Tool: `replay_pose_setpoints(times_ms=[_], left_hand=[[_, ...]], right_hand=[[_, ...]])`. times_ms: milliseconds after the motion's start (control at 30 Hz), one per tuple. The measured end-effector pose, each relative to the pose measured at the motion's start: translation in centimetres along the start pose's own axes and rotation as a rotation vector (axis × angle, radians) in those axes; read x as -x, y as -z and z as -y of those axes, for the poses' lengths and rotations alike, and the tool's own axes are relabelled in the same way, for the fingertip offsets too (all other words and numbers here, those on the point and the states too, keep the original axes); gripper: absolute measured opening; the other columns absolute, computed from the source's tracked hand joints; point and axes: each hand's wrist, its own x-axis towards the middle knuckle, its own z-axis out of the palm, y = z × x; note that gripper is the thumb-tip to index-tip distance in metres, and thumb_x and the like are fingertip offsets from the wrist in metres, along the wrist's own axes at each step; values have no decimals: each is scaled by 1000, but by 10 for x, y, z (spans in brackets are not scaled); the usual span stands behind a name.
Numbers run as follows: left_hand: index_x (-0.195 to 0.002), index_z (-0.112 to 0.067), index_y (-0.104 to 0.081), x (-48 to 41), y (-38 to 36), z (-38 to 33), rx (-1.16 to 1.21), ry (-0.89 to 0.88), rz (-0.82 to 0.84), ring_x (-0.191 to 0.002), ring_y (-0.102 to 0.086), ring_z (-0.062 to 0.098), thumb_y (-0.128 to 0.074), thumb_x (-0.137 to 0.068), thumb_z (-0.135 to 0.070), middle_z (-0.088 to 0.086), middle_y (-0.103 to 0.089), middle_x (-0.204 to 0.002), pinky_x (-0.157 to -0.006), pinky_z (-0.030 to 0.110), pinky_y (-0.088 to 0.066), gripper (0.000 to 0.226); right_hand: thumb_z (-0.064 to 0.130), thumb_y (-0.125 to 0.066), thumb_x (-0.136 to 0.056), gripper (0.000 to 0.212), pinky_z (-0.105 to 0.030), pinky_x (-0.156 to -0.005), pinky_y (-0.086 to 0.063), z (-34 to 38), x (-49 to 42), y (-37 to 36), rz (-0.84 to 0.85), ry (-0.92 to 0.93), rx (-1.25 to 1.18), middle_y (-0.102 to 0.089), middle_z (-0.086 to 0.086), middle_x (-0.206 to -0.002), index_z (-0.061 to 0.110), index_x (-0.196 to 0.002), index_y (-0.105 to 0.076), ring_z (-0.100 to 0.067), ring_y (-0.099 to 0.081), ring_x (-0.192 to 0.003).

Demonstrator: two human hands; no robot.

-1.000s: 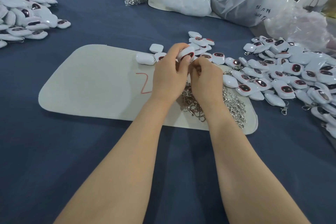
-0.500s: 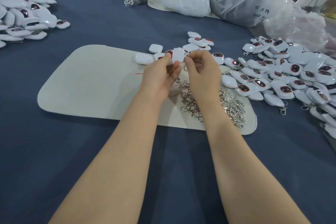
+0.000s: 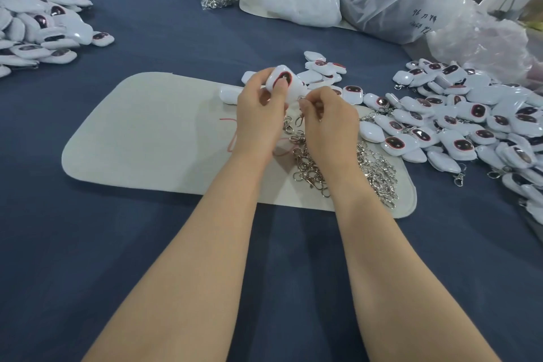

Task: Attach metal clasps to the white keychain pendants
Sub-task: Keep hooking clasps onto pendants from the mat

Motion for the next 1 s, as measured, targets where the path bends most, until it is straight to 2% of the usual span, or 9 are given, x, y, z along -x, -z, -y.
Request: replay_pose_setpoints(times_ms=[67,200,300,367,467,600,700,833,1000], left_hand=[[-102,-22,-59,4,-1,0,-116,-139,49,-88,-60,14,-54,-96,-17,-1,-65,-99,-82,29,-50,9],[-107,-20,-60,5,-3,3,-236,-256,81,-89,-62,14,-55,-95,-19,-13,-63,-94,-79,24,-49,13],[-97,-23,-57,3,-3,1,-103,-124,32,-72,-63,10,-55,-95,-20,-7,-66,-81,-78,31,-54,4],[-89,-21,-56,1,-1,1,76,45,-19,-56,-60,4,-55,-96,-20,-7,-62,-63,-67,25,-56,7],[-86,-8,-56,-4,2,1,354,273,-6,-51,-58,3,-54,-96,-17,2,-54,-66,-57,17,-52,14],[-83,-6,-59,-5,5,-1,627,491,6,-46,-59,4,-55,-95,-10,4,-60,-67,-50,15,-52,13],[-84,-4,-59,-5,7,-2,671,556,34,-46,-60,4,-56,-94,-10,6,-63,-75,-50,15,-53,12],[-93,-1,-58,-6,9,-1,715,627,47,-46,-60,4,-54,-95,-11,9,-60,-90,-51,16,-54,11],[-85,-9,-60,-6,7,0,622,555,-4,-52,-55,6,-58,-94,-17,1,-59,-63,-52,14,-51,12]], right_hand=[[13,-55,-92,12,-29,-71,-38,-2,0,0,7,-1,24,-65,-5,-78,6,-87,-62,-24,-57,-77],[11,-53,-92,11,-28,-70,-38,-3,1,1,-4,7,38,-59,1,-74,7,-86,-62,-24,-57,-75],[11,-54,-91,8,-23,-73,-41,0,2,0,-45,-36,-61,-63,0,-81,9,-88,-61,-17,-56,-77],[11,-56,-91,6,-18,-77,-43,3,2,-1,-53,-51,-151,-63,3,-85,11,-91,-61,-11,-56,-80],[8,-56,-91,5,-20,-83,-48,7,3,-2,-16,-73,-284,-60,11,-84,12,-93,-59,-7,-57,-84],[6,-58,-89,11,-14,-77,-47,8,3,-2,-41,-60,-339,-58,18,-79,16,-89,-57,2,-56,-75],[6,-60,-88,13,-15,-78,-48,10,3,-1,-70,-44,-347,-59,19,-77,19,-86,-58,4,-58,-75],[8,-63,-87,10,-23,-81,-52,11,3,1,-73,-31,-339,-62,15,-78,17,-84,-61,-8,-62,-78],[11,-62,-88,7,-24,-79,-47,7,2,3,-42,32,-183,-68,-1,-84,6,-86,-66,-16,-61,-81]])
